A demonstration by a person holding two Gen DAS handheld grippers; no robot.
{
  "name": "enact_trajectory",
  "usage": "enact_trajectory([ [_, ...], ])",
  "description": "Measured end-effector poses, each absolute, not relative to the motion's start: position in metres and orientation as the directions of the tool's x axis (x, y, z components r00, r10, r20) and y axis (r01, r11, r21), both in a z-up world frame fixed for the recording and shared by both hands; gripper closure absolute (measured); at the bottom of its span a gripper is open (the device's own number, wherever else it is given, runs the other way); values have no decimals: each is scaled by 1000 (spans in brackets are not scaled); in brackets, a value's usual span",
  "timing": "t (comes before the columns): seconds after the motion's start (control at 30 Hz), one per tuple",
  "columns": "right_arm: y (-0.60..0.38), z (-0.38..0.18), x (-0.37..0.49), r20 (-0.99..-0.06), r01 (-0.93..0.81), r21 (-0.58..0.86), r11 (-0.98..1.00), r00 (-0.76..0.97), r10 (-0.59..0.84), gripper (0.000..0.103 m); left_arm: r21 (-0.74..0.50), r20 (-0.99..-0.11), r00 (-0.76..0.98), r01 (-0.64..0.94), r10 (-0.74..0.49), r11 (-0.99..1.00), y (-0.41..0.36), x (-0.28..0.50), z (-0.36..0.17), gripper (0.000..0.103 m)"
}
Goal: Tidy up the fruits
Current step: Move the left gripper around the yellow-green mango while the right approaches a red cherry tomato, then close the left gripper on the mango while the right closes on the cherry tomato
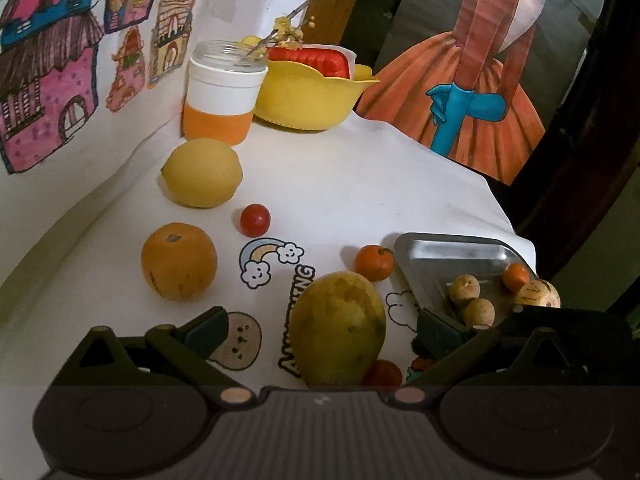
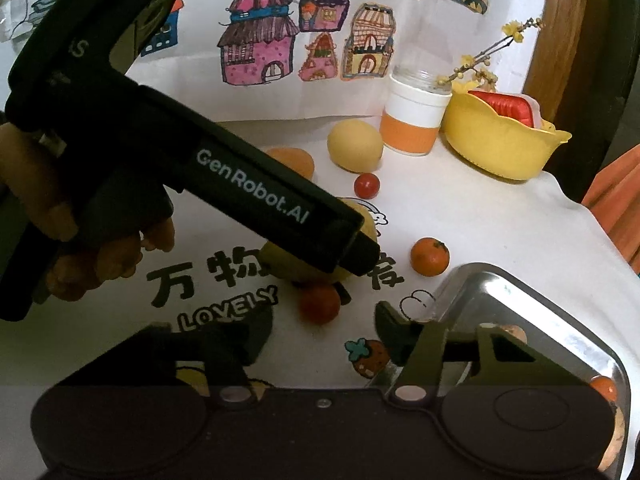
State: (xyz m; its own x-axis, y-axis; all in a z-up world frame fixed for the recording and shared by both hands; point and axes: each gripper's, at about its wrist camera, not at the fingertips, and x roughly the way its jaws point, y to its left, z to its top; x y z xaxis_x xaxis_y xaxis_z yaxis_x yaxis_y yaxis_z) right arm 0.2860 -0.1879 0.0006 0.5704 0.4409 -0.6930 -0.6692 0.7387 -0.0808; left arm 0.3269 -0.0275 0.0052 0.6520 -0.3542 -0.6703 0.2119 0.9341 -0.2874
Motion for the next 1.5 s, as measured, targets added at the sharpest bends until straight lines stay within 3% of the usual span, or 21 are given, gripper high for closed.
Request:
enact_trajectory([
  [0.8,-183,-3,291,-686,-677,-54,734,559,465,69,-298,-692,608,252,-390,921,-32,333,-1,47],
  [0.97,-184,-3,290,-683,-658,-64,750,577,448,78,-300,-690,613,241,-385,923,-32,330,0,47],
  [1.5,-188,2,272,-670,-646,-61,761,592,448,78,-298,-697,622,202,-357,933,-26,308,3,47],
])
